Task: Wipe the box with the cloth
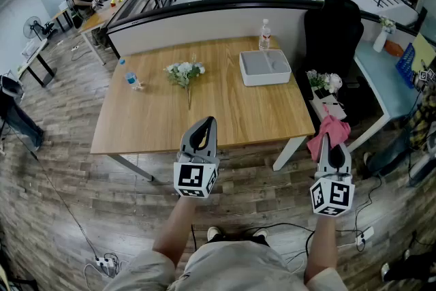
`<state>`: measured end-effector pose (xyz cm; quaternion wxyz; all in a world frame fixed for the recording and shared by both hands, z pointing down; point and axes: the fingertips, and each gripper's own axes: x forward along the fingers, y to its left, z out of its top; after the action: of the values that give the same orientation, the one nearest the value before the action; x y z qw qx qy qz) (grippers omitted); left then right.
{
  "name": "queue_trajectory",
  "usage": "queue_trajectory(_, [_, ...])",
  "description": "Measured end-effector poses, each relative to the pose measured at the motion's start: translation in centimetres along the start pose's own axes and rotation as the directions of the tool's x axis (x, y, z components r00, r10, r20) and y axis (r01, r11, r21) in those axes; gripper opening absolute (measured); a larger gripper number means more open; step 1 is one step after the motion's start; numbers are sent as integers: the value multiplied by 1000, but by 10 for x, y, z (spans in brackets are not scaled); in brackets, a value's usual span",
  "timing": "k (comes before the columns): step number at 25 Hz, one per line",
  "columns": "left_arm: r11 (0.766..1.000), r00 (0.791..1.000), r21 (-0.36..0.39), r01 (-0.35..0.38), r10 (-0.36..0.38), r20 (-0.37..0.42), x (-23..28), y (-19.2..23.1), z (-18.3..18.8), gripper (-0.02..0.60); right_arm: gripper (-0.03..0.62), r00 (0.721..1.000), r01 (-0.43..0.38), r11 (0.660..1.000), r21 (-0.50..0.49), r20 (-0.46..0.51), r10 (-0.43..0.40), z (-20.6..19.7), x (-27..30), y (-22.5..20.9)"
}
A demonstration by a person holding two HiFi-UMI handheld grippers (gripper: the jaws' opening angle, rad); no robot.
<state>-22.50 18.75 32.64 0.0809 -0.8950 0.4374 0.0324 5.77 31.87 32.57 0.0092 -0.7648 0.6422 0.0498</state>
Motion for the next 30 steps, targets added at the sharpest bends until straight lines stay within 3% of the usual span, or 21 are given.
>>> queue_trajectory(14, [999,999,2,45,-45,-8,26,-59,-4,14,57,998,59,998,-33,-19,-59,-14,-10,-51])
queue_trajectory(19, [998,998,6,67,-66,-11,33,-82,-9,14,57,997,68,998,10,-29,-68,-28,-15,-68])
queue_trajectory(26, [995,995,19,101,-101,-27,54,-135,-22,14,57,994,100,994,40,-53,-98,-44,-27,-121])
queue_trajectory(30, [995,995,-12,100,-100,-24,66,-162,-29,14,57,992,113,993,43,-63,-110,-52,-34,-149])
